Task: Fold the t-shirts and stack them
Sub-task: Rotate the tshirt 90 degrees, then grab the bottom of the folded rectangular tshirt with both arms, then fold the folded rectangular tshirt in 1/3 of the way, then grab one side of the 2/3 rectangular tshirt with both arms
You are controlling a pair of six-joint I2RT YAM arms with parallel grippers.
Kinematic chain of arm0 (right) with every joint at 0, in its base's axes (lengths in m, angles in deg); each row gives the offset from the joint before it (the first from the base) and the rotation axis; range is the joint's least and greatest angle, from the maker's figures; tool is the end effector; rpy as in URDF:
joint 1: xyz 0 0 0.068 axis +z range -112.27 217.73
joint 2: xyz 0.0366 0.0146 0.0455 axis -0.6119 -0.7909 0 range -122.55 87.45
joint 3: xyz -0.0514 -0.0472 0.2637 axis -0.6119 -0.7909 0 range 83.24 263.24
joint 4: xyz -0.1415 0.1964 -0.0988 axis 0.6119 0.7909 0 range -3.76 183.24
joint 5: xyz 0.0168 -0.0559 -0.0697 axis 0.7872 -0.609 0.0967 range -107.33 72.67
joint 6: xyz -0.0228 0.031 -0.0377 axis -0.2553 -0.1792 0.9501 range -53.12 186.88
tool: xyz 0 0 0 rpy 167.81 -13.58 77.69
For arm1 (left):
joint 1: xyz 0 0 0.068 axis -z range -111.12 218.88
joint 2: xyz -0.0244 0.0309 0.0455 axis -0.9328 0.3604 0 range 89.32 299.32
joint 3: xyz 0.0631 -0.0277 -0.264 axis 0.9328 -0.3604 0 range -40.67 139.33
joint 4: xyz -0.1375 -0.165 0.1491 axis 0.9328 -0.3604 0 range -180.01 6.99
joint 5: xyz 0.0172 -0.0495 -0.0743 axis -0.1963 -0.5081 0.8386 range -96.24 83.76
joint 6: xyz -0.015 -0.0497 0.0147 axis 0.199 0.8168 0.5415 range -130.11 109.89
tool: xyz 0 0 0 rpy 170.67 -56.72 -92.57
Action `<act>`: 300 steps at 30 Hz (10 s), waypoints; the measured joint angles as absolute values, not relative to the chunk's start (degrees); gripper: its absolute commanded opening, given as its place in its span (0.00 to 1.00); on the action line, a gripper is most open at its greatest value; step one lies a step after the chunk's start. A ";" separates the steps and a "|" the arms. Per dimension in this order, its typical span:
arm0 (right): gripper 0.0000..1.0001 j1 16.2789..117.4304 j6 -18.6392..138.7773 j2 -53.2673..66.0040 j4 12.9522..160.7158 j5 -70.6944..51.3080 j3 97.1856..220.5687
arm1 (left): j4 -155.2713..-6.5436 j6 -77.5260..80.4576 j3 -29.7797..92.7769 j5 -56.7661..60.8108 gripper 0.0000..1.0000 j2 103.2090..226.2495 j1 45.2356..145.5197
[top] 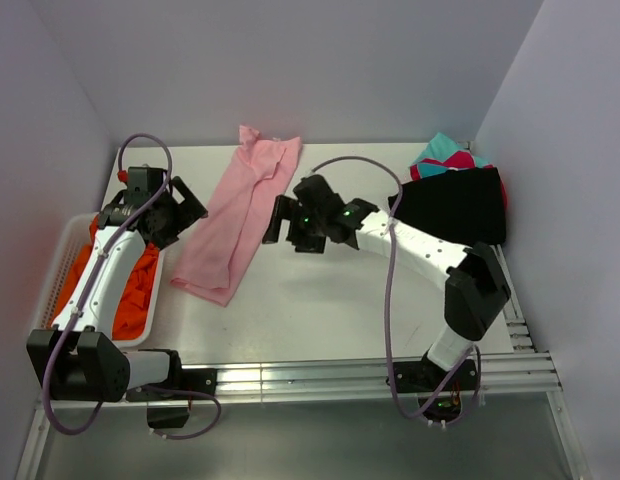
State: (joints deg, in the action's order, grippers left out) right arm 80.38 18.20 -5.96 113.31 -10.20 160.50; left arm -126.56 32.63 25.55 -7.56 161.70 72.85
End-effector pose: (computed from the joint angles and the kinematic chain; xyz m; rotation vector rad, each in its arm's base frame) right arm 0.2672 0.2521 0.2917 0.0646 2.5124 0.8866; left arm 0.2604 -0.0174 0.3150 -0.8286 2.3235 -0.3329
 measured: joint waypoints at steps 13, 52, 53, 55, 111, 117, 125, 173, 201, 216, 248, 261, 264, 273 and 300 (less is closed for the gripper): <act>1.00 93.28 11.64 -23.62 114.40 -11.57 171.01 | -128.59 32.98 25.57 -7.65 1.00 156.54 72.87; 0.00 91.57 7.84 -35.70 114.20 -19.05 173.06 | -134.01 34.11 18.11 -8.87 1.00 145.59 74.70; 0.00 90.76 8.01 -33.21 114.36 -19.64 169.55 | -133.38 34.11 17.55 -8.74 0.99 145.55 74.70; 0.00 89.36 8.51 -29.78 115.08 -20.69 165.02 | -132.46 34.14 16.02 -8.41 0.99 145.53 74.70; 0.73 88.29 8.17 -6.46 107.56 -17.50 135.54 | -104.90 47.84 -8.70 -4.11 0.65 159.87 100.65; 0.60 88.38 7.71 -6.77 107.36 -17.45 135.54 | -104.57 47.51 -8.70 -3.93 0.57 160.19 100.69; 0.24 89.28 7.40 -8.95 107.14 -17.17 136.58 | -103.70 46.51 -8.73 -3.43 0.39 161.07 100.69; 0.00 83.09 12.23 7.86 129.57 -23.16 149.48 | -126.15 50.53 15.69 -3.80 0.00 156.59 100.87; 1.00 70.09 25.52 -41.67 138.12 -18.15 210.66 | -118.36 38.94 41.52 0.66 1.00 196.06 83.75; 1.00 62.17 26.02 -26.31 132.28 -18.59 182.79 | -119.44 35.60 52.67 1.44 1.00 197.98 77.68; 0.93 64.23 23.09 -16.40 112.76 -12.51 154.73 | -113.16 63.38 10.92 -13.31 0.94 179.84 99.31; 0.91 64.23 23.22 -17.87 112.30 -11.60 155.38 | -112.86 65.15 20.32 -16.44 0.92 188.89 99.40; 0.89 64.23 23.27 -18.24 111.91 -11.29 155.38 | -113.25 65.06 23.03 -16.83 0.91 191.23 99.40; 0.88 64.38 23.07 -22.48 110.25 -9.72 157.17 | -113.23 64.45 28.45 -17.33 0.75 195.71 99.05; 0.84 64.49 23.86 -30.44 107.12 -8.06 165.96 | -98.65 59.62 27.25 -16.59 0.03 199.23 94.57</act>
State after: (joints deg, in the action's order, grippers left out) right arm 64.49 23.86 -30.44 107.12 -8.06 165.96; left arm -98.65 59.62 27.25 -16.59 199.23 94.57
